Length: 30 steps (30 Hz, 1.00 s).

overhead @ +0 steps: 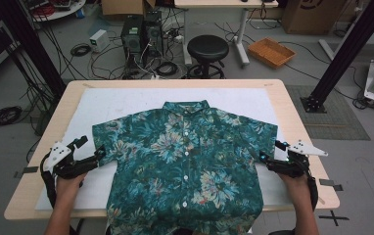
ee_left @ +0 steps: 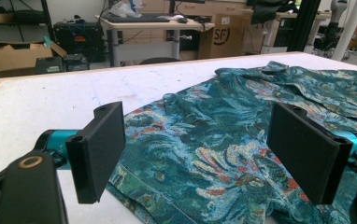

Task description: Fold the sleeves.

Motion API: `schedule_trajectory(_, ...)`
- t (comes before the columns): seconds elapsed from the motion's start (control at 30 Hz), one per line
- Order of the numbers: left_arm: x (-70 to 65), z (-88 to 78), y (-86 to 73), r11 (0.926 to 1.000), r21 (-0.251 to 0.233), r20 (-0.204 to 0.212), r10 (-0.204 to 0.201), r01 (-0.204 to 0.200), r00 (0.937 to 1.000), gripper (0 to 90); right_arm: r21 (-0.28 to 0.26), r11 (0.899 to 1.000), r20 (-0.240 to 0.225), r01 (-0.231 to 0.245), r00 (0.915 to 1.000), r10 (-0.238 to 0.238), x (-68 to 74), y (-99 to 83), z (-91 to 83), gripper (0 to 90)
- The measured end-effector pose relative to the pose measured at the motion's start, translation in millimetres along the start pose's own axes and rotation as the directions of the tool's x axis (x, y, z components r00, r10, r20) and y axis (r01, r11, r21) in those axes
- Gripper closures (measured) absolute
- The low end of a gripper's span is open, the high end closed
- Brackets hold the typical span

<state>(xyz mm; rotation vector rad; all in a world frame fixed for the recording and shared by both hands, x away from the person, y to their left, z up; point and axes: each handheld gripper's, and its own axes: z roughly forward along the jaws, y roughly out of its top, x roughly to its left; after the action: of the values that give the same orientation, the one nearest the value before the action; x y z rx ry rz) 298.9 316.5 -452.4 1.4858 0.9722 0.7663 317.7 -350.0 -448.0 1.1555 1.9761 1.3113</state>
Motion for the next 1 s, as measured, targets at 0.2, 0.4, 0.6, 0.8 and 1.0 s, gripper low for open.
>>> schedule_trajectory(0.2, -0.6, 0.4, 0.3, 0.9999, 0.007, -0.004, 0.009, -0.009, 1.0000, 19.6, -0.001, 1.000, 0.001, 0.005, 1.0000, -0.005, 0.4, -0.1, -0.1, 19.9)
schedule_trajectory(0.4, -1.0, 1.2, 0.4, 0.9999, 0.010, -0.004, 0.006, -0.006, 1.0000, 19.6, 0.008, 1.000, -0.002, -0.003, 1.0000, 0.003, -0.6, 0.3, 1.0, 19.9)
schedule_trajectory(0.6, -1.1, 2.3, 0.9, 0.9996, 0.025, -0.009, 0.012, -0.012, 0.9999, 19.6, -0.008, 1.000, 0.005, 0.007, 1.0000, -0.007, 0.8, -0.4, -0.7, 19.9)
schedule_trajectory(0.8, -2.5, 1.7, 0.7, 0.9996, 0.019, -0.010, 0.020, -0.020, 0.9998, 19.6, 0.006, 1.000, 0.025, -0.002, 0.9997, 0.002, 0.7, 0.3, 0.8, 19.9)
schedule_trajectory(1.0, -1.5, 3.0, 1.2, 0.9995, 0.029, -0.010, 0.010, -0.010, 0.9999, 19.7, 0.031, 0.998, 0.049, -0.051, 0.9976, 0.049, -0.6, 2.6, 2.0, 20.0)
